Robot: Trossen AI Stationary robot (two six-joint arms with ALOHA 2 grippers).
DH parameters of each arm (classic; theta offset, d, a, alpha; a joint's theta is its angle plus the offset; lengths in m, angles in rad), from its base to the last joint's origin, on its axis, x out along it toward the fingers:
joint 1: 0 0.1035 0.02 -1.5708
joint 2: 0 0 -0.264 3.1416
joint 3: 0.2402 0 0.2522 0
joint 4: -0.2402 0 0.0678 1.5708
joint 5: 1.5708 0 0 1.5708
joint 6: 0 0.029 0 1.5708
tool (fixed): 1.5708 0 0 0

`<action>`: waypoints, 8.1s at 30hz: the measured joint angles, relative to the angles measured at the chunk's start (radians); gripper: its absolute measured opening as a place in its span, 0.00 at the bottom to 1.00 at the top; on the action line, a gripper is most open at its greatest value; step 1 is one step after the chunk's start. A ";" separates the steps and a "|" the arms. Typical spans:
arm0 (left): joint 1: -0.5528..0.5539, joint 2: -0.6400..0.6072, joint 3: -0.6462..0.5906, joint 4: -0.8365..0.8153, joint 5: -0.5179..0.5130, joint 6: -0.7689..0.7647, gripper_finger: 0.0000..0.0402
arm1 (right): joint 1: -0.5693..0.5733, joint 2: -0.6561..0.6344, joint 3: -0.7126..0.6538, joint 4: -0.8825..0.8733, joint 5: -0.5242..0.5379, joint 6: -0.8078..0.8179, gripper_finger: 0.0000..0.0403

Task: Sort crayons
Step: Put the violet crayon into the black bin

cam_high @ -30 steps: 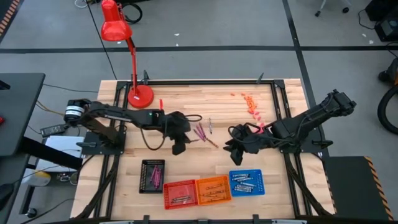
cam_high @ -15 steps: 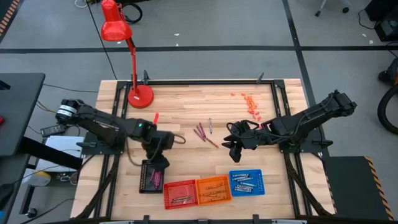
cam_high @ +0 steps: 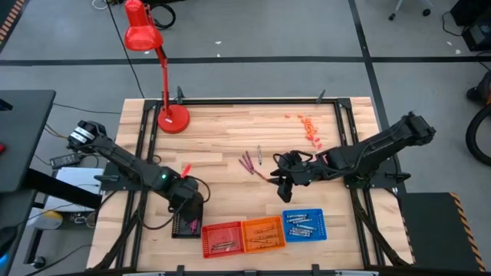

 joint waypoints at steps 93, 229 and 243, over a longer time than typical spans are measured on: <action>0.664 0.567 0.363 0.497 0.076 1.554 0.38 | 0.150 0.051 0.000 -0.082 -0.013 0.453 0.33; -0.080 -0.184 -0.131 0.315 -0.185 -0.158 0.40 | 0.119 0.052 0.000 -0.064 0.001 0.268 0.33; 0.197 -0.205 -0.131 0.327 -0.197 0.188 0.38 | 0.057 0.052 0.000 -0.019 -0.073 0.276 0.33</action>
